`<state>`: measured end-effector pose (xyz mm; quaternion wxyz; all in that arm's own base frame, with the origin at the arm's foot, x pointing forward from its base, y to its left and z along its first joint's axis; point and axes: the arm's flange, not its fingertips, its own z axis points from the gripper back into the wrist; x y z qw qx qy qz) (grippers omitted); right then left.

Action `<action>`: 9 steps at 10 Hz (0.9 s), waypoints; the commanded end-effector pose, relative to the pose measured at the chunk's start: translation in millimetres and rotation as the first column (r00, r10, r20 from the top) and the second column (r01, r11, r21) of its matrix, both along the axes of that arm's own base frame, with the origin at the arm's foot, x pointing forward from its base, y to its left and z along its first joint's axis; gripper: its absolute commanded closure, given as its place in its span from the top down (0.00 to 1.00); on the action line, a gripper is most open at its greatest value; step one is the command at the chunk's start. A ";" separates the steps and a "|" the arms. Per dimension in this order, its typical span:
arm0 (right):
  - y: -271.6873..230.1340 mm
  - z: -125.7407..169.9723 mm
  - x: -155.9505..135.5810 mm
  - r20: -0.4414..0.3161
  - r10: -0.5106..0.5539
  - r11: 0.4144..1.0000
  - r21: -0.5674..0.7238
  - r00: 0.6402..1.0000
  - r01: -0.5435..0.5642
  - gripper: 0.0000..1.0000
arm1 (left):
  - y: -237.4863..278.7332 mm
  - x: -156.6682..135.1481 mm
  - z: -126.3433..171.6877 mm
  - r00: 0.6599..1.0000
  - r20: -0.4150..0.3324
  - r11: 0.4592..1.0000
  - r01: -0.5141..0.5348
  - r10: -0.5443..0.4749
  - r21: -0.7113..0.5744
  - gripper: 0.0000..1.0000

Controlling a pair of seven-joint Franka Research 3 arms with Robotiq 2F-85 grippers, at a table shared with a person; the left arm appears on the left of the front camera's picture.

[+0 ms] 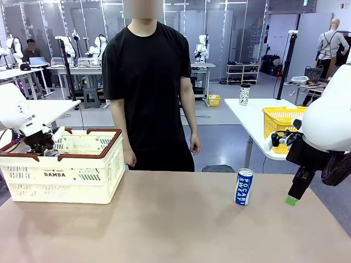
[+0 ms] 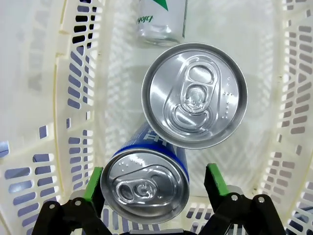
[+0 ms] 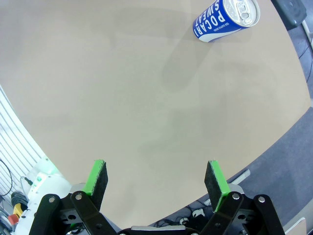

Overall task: Place the drinks into the Shopping basket.
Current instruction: Pick up one drink and place it into the Shopping basket.

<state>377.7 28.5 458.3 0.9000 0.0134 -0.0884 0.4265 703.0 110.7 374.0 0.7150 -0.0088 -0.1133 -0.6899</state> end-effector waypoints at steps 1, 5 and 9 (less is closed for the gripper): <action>-1.2 -0.7 -0.5 -0.002 -0.001 1.000 0.000 1.000 0.001 1.00 | 2.7 -0.4 11.3 1.000 0.005 1.000 0.014 -0.014 0.013 1.00; -1.2 -0.7 -0.5 -0.002 -0.001 1.000 0.000 1.000 0.001 1.00 | 8.3 -8.2 29.3 0.999 0.045 1.000 0.000 0.000 0.007 1.00; -1.2 -0.7 -0.5 -0.002 -0.001 1.000 0.000 1.000 0.001 1.00 | 8.0 -14.5 49.1 0.996 0.084 1.000 0.011 -0.011 0.008 1.00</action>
